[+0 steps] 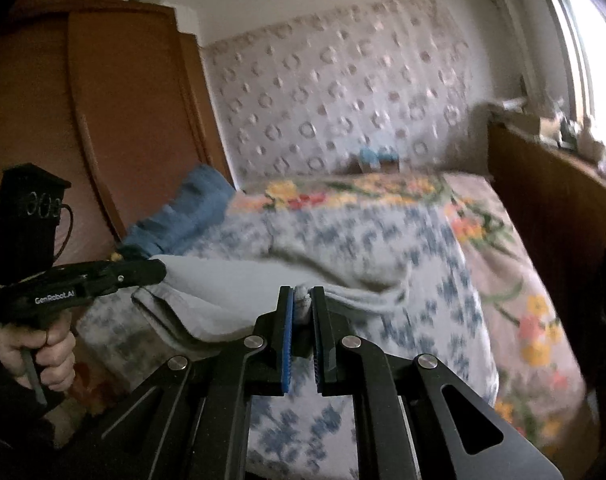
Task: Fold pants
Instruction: 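Grasp the pants hem with the left gripper while the right gripper grasps beside it, then lift the pants hem with both grippers and fold it over toward the waistband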
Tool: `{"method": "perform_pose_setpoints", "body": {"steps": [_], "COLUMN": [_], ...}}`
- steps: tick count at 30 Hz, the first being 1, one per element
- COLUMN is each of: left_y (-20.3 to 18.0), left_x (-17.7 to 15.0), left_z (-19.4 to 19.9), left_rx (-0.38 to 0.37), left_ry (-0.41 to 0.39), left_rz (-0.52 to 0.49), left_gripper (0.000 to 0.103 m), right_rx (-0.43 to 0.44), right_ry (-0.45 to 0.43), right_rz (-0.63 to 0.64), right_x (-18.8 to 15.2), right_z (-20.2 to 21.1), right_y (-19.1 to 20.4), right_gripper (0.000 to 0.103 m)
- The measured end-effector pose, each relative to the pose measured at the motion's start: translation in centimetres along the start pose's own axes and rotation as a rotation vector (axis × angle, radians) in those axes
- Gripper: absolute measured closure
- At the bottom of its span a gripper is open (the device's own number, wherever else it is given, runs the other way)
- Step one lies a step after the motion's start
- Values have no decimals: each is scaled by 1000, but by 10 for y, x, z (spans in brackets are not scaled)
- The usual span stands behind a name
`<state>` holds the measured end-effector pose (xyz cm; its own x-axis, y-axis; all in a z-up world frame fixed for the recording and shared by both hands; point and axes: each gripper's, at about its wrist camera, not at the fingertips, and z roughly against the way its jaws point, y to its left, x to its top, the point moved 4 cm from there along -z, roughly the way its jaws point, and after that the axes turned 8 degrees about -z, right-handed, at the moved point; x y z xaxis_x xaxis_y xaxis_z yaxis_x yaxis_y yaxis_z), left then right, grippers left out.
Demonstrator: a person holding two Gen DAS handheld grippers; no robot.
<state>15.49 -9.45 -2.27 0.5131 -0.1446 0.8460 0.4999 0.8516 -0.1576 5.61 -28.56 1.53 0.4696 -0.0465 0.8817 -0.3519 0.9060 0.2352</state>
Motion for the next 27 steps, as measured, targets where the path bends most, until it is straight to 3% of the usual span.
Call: {"method": "perform_pose_setpoints", "body": {"steps": [11, 19, 24, 27], "left_y": [23, 76, 93, 100], "left_x": [72, 112, 144, 140], "left_z": [60, 38, 33, 33], "left_rx": [53, 184, 262, 280], "left_ry": [-141, -141, -180, -167], "left_rz": [-49, -53, -86, -78], "left_gripper": [98, 98, 98, 97], "right_rx": [53, 16, -21, -8], "right_ry": [-107, -59, -88, -84], "right_rz": [128, 199, 225, 234], "right_x": [72, 101, 134, 136], "right_z": [22, -41, -66, -79], "right_y": [51, 65, 76, 81], "right_gripper": [95, 96, 96, 96]}}
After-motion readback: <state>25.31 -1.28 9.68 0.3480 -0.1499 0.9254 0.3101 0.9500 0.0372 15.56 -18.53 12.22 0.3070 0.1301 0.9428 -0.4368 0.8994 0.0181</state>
